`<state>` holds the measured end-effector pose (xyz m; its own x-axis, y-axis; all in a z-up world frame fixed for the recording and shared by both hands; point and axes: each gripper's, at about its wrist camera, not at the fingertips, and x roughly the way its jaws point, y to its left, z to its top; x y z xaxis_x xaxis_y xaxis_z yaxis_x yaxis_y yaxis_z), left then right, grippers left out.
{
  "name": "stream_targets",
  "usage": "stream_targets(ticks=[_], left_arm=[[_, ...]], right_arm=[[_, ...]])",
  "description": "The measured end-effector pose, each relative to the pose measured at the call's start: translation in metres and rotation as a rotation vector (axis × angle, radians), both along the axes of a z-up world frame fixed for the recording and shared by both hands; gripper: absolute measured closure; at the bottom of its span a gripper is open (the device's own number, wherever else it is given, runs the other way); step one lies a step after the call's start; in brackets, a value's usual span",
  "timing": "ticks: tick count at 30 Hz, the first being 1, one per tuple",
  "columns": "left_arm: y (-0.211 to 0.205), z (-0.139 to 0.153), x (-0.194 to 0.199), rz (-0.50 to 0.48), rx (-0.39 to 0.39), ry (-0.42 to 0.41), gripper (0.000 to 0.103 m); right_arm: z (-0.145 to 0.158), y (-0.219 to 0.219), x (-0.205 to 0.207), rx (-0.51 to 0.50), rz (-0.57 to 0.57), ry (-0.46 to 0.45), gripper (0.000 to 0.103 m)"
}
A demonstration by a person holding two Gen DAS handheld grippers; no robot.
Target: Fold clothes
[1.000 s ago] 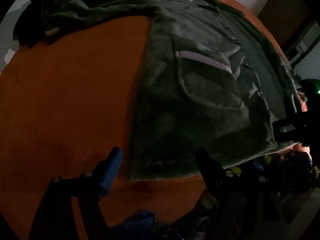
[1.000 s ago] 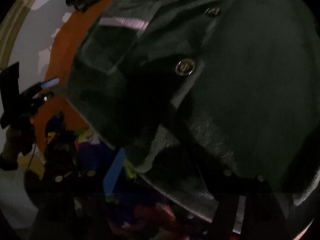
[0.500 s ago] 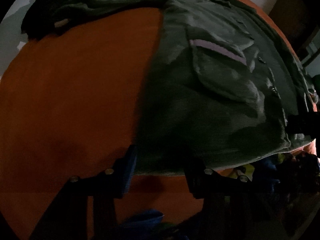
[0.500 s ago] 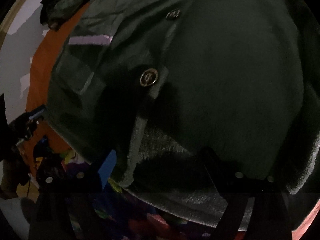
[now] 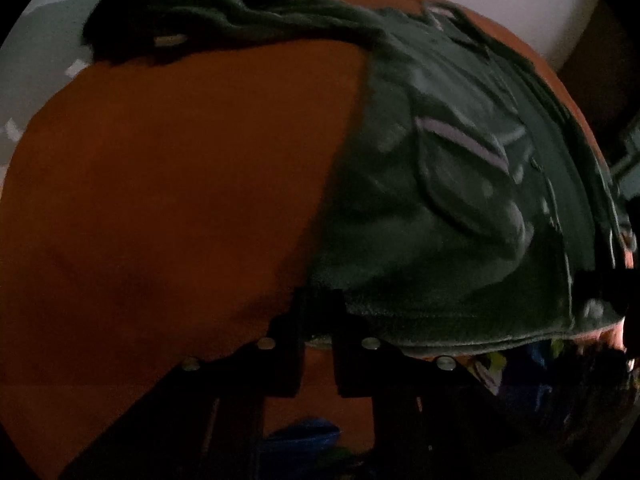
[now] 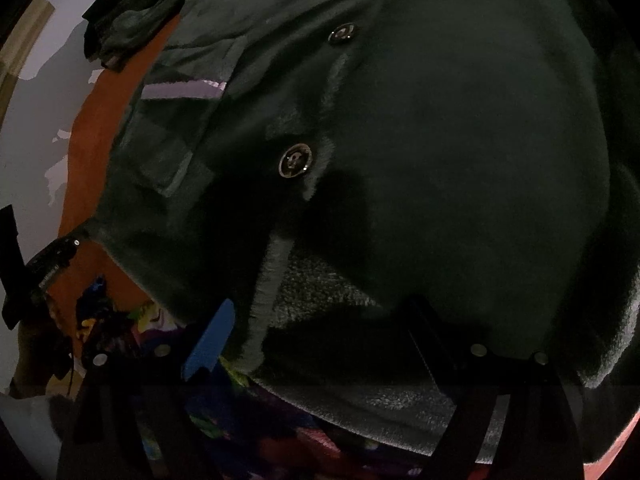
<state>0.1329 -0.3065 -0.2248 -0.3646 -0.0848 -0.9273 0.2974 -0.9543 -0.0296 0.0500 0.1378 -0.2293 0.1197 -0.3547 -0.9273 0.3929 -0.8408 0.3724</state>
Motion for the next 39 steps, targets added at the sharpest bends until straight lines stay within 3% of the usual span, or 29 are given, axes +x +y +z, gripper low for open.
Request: stream_targets(ticks=[6, 8, 14, 16, 20, 21, 24, 28, 30, 32, 33, 37, 38, 39], left_arm=[[0.003, -0.012, 0.008, -0.013, 0.055, -0.058, 0.092], [0.009, -0.015, 0.01, -0.032, 0.04, -0.059, 0.092], [-0.004, -0.024, 0.008, 0.019, 0.081, -0.057, 0.091], [-0.006, -0.024, 0.007, 0.028, 0.096, -0.06, 0.09], [-0.001, -0.007, 0.01, -0.014, 0.075, -0.046, 0.087], [0.003, -0.003, 0.01, -0.037, 0.064, -0.049, 0.087], [0.012, 0.004, -0.001, -0.1, 0.04, -0.06, 0.085], [0.004, -0.002, -0.017, -0.095, 0.068, -0.081, 0.082], [-0.002, -0.005, -0.015, -0.067, 0.087, -0.088, 0.082], [-0.005, -0.007, -0.013, -0.051, 0.102, -0.089, 0.082], [-0.004, -0.009, -0.014, -0.046, 0.113, -0.088, 0.082], [-0.002, -0.02, -0.014, -0.032, 0.136, -0.105, 0.081], [0.0, -0.021, -0.014, -0.033, 0.137, -0.102, 0.081], [0.002, -0.022, -0.014, -0.034, 0.137, -0.098, 0.081]], right_arm=[[0.0, -0.002, 0.001, -0.017, 0.004, -0.028, 0.015], [0.0, -0.005, 0.003, -0.019, 0.011, -0.033, 0.015], [0.002, -0.004, -0.006, -0.057, 0.038, -0.052, 0.017], [0.005, -0.006, -0.002, -0.086, 0.067, -0.053, 0.036], [0.003, 0.002, -0.002, -0.093, 0.123, -0.068, 0.091], [0.0, 0.006, 0.002, -0.093, 0.123, -0.076, 0.095], [0.0, -0.004, 0.005, -0.126, 0.101, -0.117, 0.095], [-0.005, -0.026, 0.019, -0.174, 0.073, -0.193, 0.09], [-0.005, -0.026, 0.021, -0.196, 0.057, -0.225, 0.071], [-0.004, -0.023, 0.022, -0.214, 0.035, -0.255, 0.059], [-0.005, -0.022, 0.022, -0.222, 0.024, -0.271, 0.058], [-0.013, -0.019, 0.016, -0.223, -0.009, -0.321, 0.058], [-0.015, -0.017, 0.014, -0.231, -0.014, -0.33, 0.063], [-0.017, -0.017, 0.014, -0.241, -0.025, -0.336, 0.082]])
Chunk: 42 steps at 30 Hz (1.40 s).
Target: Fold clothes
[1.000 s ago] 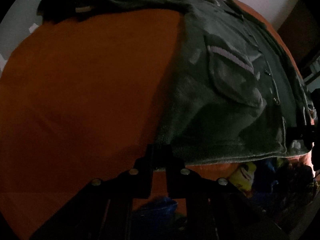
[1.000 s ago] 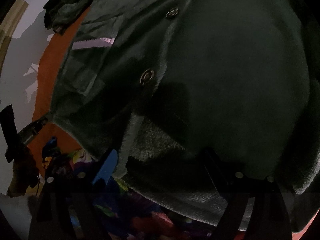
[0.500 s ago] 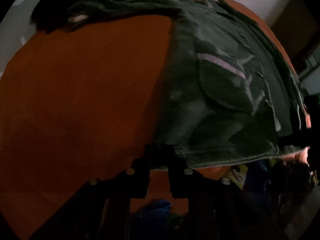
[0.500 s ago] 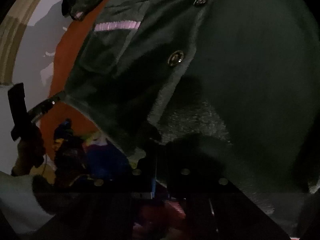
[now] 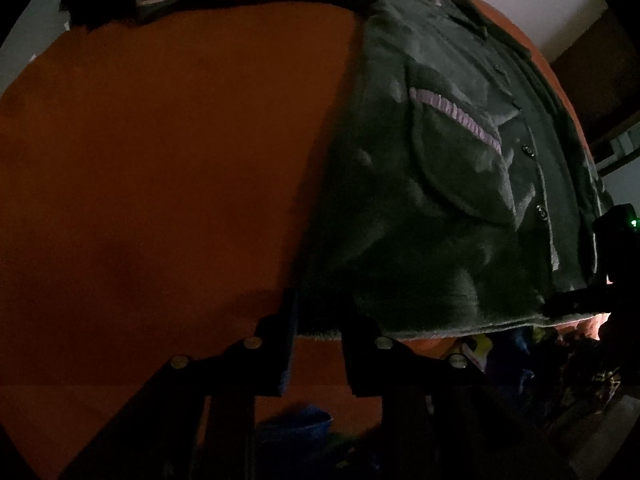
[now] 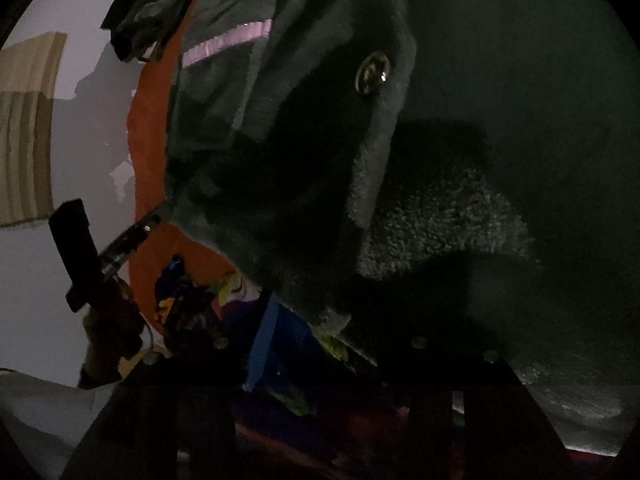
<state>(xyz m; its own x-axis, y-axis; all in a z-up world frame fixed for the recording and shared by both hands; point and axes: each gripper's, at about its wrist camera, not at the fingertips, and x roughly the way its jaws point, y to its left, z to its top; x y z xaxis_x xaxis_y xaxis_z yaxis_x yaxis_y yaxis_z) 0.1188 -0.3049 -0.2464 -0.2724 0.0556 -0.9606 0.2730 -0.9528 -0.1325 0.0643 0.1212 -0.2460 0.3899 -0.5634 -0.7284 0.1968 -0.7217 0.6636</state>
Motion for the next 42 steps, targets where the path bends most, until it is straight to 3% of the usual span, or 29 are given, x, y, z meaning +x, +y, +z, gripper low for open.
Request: stream_targets(ticks=[1, 3, 8, 11, 13, 16, 18, 21, 26, 29, 30, 33, 36, 37, 40, 42], left_arm=[[0.003, 0.001, -0.001, -0.004, -0.011, 0.005, 0.082], [0.005, 0.004, -0.003, 0.007, -0.048, 0.007, 0.1], [-0.02, 0.007, 0.009, 0.095, -0.148, -0.052, 0.102], [-0.039, -0.004, 0.022, 0.141, -0.128, -0.092, 0.102], [-0.044, 0.003, 0.028, 0.178, -0.078, -0.055, 0.102], [-0.038, 0.027, 0.026, 0.153, -0.022, 0.054, 0.099], [-0.029, 0.035, 0.018, 0.111, -0.006, 0.085, 0.091], [-0.015, 0.039, 0.005, 0.031, -0.03, 0.09, 0.086], [0.01, 0.013, -0.017, -0.068, -0.048, 0.052, 0.073], [0.012, -0.009, -0.026, -0.024, -0.034, 0.0, 0.073], [0.011, -0.003, -0.029, -0.016, -0.015, 0.018, 0.073], [0.016, 0.031, -0.043, -0.039, -0.029, 0.101, 0.07], [0.031, 0.064, -0.076, -0.088, -0.038, 0.164, 0.054], [0.037, 0.072, -0.087, -0.109, -0.027, 0.172, 0.053], [0.08, 0.088, -0.137, -0.259, 0.042, 0.168, 0.049], [0.105, 0.095, -0.157, -0.348, 0.059, 0.131, 0.046]], right_arm=[[-0.001, 0.0, 0.001, -0.005, -0.009, -0.004, 0.095], [0.0, -0.002, 0.005, -0.004, -0.01, 0.001, 0.095], [0.008, -0.004, 0.019, -0.006, 0.035, 0.029, 0.095], [0.002, -0.004, 0.021, 0.007, 0.048, 0.042, 0.095], [0.0, -0.008, 0.02, 0.009, 0.074, 0.049, 0.095], [0.001, -0.011, 0.016, 0.015, 0.098, 0.045, 0.091], [0.003, -0.012, 0.013, 0.013, 0.097, 0.045, 0.088], [0.008, -0.007, 0.009, 0.018, 0.079, 0.043, 0.087], [0.015, 0.01, -0.002, 0.049, 0.021, 0.094, 0.087], [0.006, 0.021, -0.01, 0.11, 0.007, 0.097, 0.087], [0.007, 0.026, -0.014, 0.107, -0.019, 0.089, 0.087], [0.035, 0.051, -0.031, 0.044, -0.13, 0.156, 0.087], [0.082, 0.089, -0.041, 0.005, -0.221, 0.388, 0.087], [0.094, 0.103, -0.041, 0.011, -0.25, 0.457, 0.087], [0.107, 0.144, -0.035, 0.063, -0.342, 0.543, 0.082], [0.108, 0.17, -0.029, 0.105, -0.405, 0.577, 0.07]])
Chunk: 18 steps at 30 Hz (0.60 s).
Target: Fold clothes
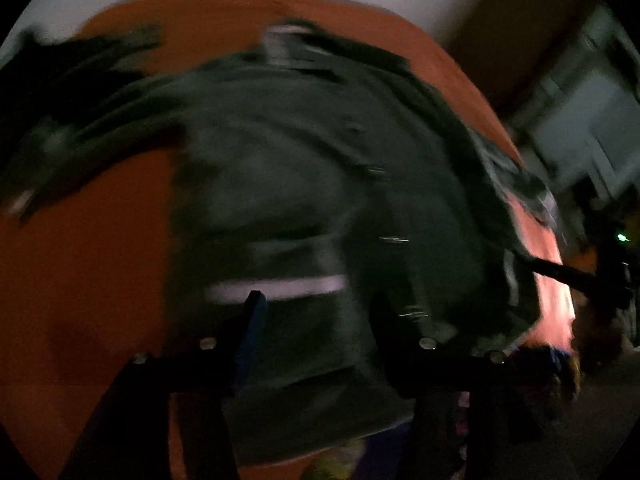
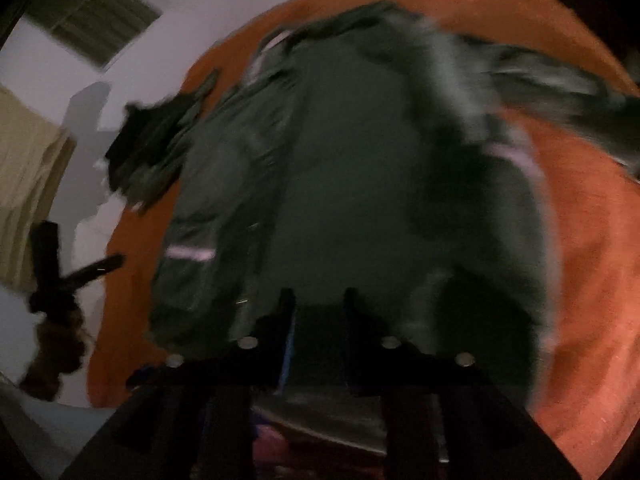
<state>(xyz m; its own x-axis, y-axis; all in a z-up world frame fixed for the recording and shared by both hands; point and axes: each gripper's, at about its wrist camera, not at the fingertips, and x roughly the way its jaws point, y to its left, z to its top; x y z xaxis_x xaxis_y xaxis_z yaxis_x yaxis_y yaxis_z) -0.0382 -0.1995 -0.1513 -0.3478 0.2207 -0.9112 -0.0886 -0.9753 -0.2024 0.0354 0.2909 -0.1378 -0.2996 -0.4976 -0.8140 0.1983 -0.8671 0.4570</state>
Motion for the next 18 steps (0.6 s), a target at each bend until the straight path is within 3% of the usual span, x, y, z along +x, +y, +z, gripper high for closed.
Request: stream_targets(ticks=[4, 7, 10, 13, 15, 18], left_arm=[[0.063, -0.006, -0.048, -0.151, -0.036, -0.166, 0.043], [0.091, -0.026, -0.077, -0.151, -0.054, -0.304, 0.041], [0.112, -0.048, -0.1, -0.109, -0.05, -0.375, 0.041], [0.134, -0.055, -0.104, -0.102, 0.082, -0.369, 0.041], [0.143, -0.057, -0.103, -0.111, 0.147, -0.351, 0.041], [0.149, -0.059, -0.097, -0.125, 0.191, -0.34, 0.041]], right_arm=[[-0.024, 0.023, 0.015, 0.061, -0.073, -0.047, 0.063], [-0.048, 0.011, 0.032, 0.068, -0.02, -0.078, 0.063], [-0.055, -0.01, 0.05, 0.122, 0.073, 0.01, 0.063], [-0.05, -0.029, 0.064, 0.417, 0.157, 0.207, 0.063], [-0.052, -0.039, 0.068, 0.588, 0.213, 0.291, 0.063], [-0.059, -0.048, 0.072, 0.712, 0.269, 0.344, 0.063]])
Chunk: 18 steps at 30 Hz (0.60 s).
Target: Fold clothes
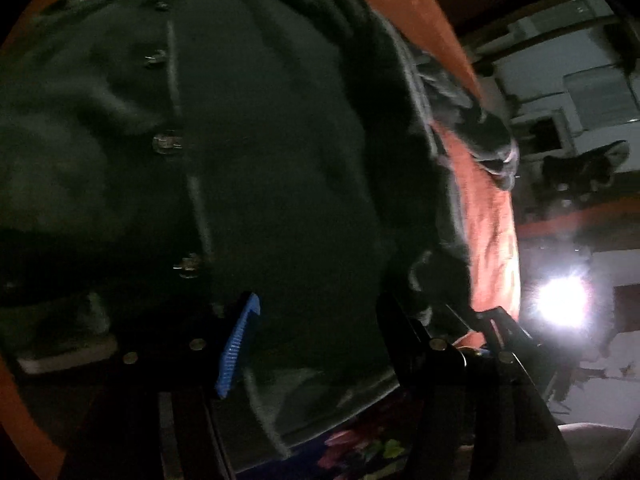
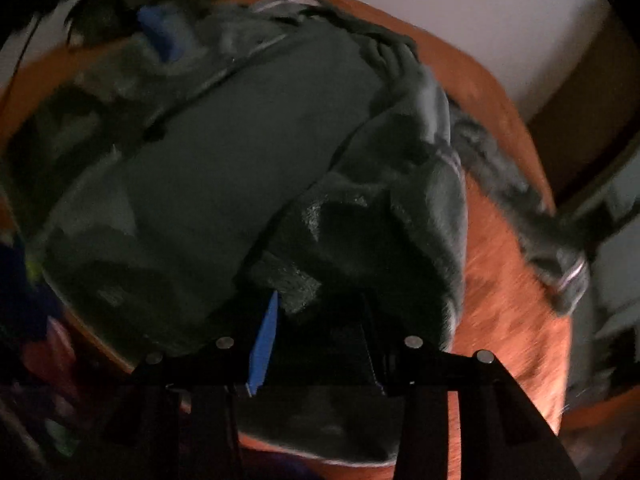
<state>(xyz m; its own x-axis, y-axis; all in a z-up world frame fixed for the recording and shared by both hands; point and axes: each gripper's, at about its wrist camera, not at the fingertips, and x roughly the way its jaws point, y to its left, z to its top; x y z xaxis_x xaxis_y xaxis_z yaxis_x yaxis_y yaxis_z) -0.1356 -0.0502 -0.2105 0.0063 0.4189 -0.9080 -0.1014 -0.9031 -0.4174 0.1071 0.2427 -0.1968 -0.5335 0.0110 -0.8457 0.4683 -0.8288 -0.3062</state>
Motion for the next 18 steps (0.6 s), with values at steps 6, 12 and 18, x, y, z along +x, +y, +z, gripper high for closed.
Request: stream_targets(ticks=[6, 12, 18], left_arm=[[-0.012, -0.002, 0.007, -0.013, -0.028, 0.064, 0.041], [-0.024, 0.0, 0.002, 0.055, 0.308, -0.022, 0.041], [-0.01, -0.013, 0.004, 0.053, 0.494, -0.111, 0.04]], right_arm=[[0.008, -0.006, -0.011, -0.082, -0.025, 0.043, 0.091], [0.086, 0.036, 0.0, -0.762, -0.032, 0.046, 0.097], [0.1, 0.078, 0.011, -1.024, -0.064, 0.016, 0.097]])
